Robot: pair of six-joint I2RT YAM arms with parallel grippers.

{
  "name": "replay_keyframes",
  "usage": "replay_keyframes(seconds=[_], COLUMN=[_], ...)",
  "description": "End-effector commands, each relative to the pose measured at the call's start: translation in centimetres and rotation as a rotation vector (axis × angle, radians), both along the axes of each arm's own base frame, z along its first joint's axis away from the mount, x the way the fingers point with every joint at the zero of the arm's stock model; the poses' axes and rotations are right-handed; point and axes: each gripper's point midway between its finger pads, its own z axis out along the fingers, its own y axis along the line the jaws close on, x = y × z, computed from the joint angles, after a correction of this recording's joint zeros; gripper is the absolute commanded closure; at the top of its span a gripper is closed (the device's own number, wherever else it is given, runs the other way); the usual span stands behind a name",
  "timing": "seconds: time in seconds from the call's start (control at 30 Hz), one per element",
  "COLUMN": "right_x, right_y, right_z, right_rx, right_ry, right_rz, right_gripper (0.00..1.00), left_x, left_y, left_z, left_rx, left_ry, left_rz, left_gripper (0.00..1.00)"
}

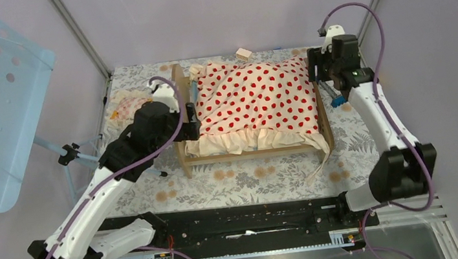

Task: Set up the pet bed
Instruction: Adjust the bed frame at the center of the board, then cross the ropes on the bed frame.

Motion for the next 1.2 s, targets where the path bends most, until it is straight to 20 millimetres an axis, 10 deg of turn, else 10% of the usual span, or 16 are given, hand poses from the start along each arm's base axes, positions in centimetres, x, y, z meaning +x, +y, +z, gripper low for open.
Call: replay_keyframes(seconds=[0.0, 0.3, 0.57, 1.17], right_x=[-3.8, -12.1, -17.4, -16.6], right_y=[-1.3, 3.9, 11.0, 7.5], right_z=[4.5, 8.2, -0.4, -9.9], right_rx=[0.041, 0.480, 0.375, 0.105], right_ry=[-0.097, -0.091, 0.170, 0.283], right_rz=[-0.119, -0.081, 0.073, -0.107], right_gripper=[0.25, 0.32, 0.29, 0.13], left_x=[1.2, 3.2, 3.5, 2.9], left_y=[-3.1, -8.6, -5.1, -4.7], left_z=[1.7, -0.4, -6.4, -13.7], left_rx=[0.020, 0.079, 0.239, 0.332], left_ry=[-0.024, 0.039, 0.169, 0.265], left_rz=[-0.152, -0.216, -0.035, -0.053], left_gripper=[0.18, 0.22, 0.17, 0.05])
